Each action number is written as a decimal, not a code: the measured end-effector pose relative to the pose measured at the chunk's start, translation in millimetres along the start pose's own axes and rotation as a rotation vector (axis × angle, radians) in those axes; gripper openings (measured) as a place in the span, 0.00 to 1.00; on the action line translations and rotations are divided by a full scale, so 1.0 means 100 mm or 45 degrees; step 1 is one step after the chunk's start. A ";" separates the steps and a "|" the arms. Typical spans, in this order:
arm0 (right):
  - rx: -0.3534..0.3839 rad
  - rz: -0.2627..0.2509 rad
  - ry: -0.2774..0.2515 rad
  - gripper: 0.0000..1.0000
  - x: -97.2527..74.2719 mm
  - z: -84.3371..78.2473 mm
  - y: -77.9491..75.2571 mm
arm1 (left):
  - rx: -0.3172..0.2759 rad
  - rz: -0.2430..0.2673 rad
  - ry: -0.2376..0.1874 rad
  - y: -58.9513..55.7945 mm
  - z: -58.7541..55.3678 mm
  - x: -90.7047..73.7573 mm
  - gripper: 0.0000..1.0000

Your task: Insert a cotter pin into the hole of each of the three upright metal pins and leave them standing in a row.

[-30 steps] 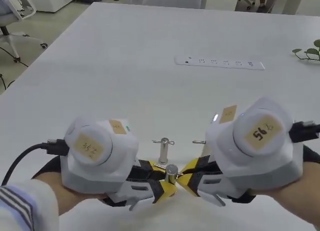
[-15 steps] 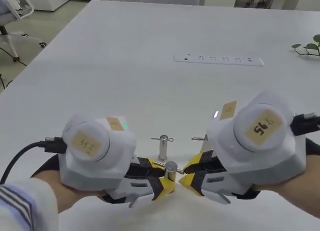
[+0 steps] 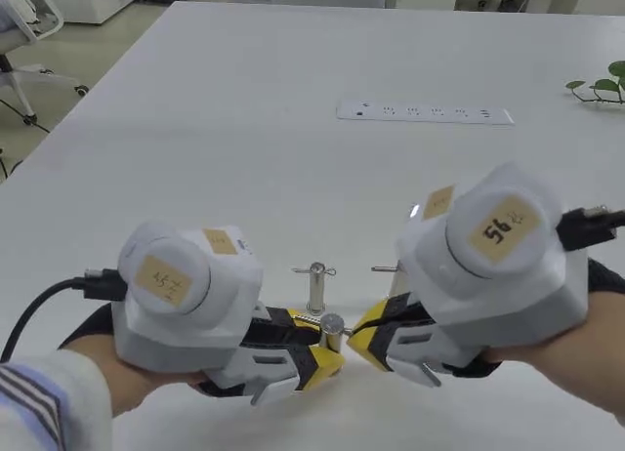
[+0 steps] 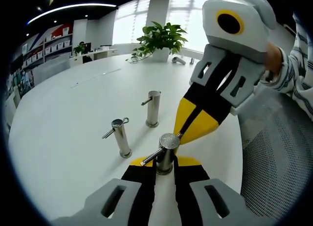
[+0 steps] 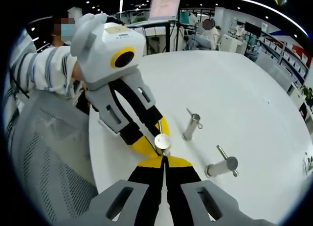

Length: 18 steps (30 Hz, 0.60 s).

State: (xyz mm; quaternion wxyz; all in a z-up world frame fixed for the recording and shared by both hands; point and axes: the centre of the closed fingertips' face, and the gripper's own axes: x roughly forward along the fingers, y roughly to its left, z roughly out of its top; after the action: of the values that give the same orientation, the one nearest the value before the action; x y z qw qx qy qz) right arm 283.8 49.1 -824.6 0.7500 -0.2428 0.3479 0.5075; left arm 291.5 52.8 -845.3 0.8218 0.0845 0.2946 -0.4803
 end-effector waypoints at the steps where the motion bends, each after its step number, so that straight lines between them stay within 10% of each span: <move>1: 0.002 0.001 0.000 0.03 0.00 0.00 0.00 | -0.001 0.001 0.000 0.00 0.00 0.00 0.12; 18: -0.056 0.002 -0.016 0.12 0.00 -0.03 0.00 | -0.024 0.008 0.002 -0.01 0.00 0.00 0.13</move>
State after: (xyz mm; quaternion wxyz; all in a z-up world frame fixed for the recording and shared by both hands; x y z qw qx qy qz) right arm 283.0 47.0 -826.1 0.7462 -0.2557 0.3323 0.5171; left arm 290.8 52.4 -845.4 0.8239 0.0782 0.2994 -0.4748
